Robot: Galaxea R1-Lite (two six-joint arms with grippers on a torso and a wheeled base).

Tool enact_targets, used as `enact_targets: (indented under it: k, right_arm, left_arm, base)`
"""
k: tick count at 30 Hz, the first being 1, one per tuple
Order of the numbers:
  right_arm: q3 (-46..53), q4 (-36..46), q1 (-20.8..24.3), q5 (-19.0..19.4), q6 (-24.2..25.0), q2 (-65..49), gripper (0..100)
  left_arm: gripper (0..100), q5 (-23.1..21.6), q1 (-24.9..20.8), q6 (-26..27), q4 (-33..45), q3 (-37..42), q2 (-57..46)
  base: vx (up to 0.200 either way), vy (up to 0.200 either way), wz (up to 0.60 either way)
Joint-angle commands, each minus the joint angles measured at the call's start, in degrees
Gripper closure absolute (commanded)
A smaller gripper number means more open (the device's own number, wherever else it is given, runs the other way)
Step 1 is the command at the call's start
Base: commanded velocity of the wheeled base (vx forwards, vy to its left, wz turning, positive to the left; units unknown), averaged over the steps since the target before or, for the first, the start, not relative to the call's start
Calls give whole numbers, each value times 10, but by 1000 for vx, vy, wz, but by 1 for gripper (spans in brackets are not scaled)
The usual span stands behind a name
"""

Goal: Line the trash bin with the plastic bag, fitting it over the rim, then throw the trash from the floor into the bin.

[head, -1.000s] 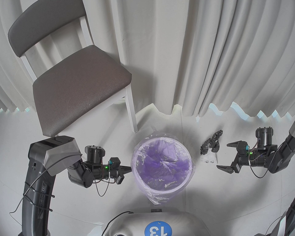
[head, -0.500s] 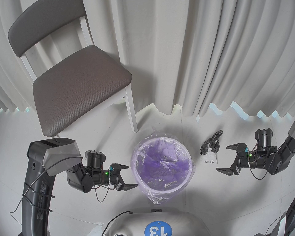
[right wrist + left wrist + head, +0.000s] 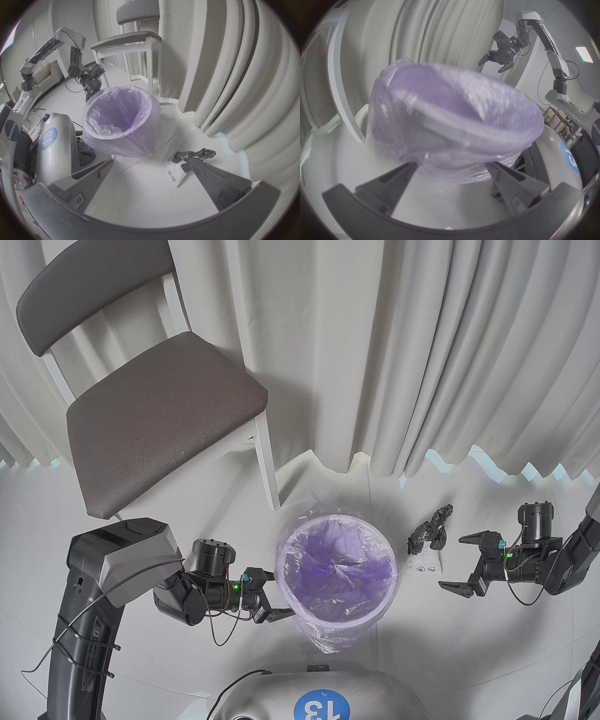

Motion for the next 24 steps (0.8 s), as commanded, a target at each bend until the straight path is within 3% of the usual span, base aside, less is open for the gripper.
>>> enact_targets:
  k: [1, 22, 23, 24]
  right_arm:
    - [-2, 0, 0, 3, 0, 2, 0]
    - [-20, 2, 2, 4, 1, 14, 0]
    - [-20, 2, 2, 4, 1, 13, 0]
    - [-21, 3, 2, 4, 1, 13, 0]
  left_arm:
    - [100, 0, 1, 0, 0, -11, 7]
    - [100, 0, 52, 6, 25, -77, 27]
    - [0, 0, 52, 11, 25, -69, 23]
    - [0, 0, 51, 14, 25, -66, 21]
  base:
    - [0, 0, 0]
    - [0, 0, 0]
    - [0, 0, 0]
    - [0, 0, 0]
